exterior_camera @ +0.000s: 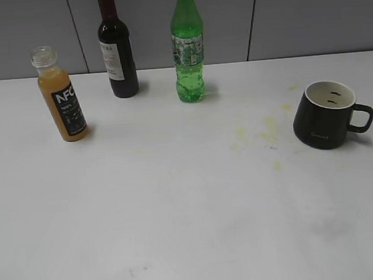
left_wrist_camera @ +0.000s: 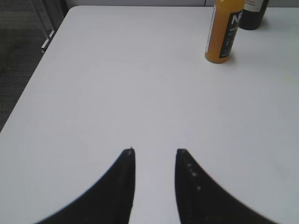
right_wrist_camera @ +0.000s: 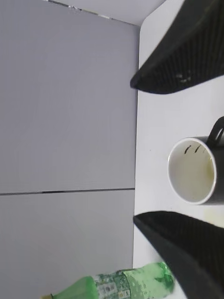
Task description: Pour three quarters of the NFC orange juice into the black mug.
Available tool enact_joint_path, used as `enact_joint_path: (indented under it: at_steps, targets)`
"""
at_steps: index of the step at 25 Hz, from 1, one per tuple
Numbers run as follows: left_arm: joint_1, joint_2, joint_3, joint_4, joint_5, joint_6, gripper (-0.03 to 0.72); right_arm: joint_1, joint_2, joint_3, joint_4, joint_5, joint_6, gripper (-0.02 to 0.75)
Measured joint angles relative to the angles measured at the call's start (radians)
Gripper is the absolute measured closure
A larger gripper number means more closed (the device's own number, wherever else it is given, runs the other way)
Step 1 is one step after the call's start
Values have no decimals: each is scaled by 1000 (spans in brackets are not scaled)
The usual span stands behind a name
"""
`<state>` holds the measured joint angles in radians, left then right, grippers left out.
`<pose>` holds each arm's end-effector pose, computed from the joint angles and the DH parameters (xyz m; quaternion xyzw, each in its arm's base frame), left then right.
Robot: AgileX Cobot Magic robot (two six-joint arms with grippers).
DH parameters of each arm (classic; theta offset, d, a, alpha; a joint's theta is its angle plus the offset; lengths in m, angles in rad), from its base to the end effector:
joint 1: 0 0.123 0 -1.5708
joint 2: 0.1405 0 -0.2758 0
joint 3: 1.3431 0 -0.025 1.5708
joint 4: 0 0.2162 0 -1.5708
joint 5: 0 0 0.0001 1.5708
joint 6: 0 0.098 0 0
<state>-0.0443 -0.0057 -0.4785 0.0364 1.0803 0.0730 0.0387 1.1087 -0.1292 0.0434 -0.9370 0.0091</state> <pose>-0.0193 0.0040 0.2502 0.0498 0.8607 0.0254 0.5060 0.1658 0.0030 0.2363 0.0113 0.6912 0.0145 0.7224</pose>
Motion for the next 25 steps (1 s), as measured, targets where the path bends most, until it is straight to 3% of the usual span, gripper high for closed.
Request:
enact_joint_path:
  at_steps: [3,5,13,25]
  targets:
    - [0,0,0,0,0,0,452,0,195,-1,13,-208,0,146]
    - [0,0,0,0,0,0,452,0,320,3,22,-251,0,146]
    - [0,0,0,0,0,0,452,0,611,4,124,-262,-2,146]
    - [0,0,0,0,0,0,452,0,630,2,171,-270,-9,146]
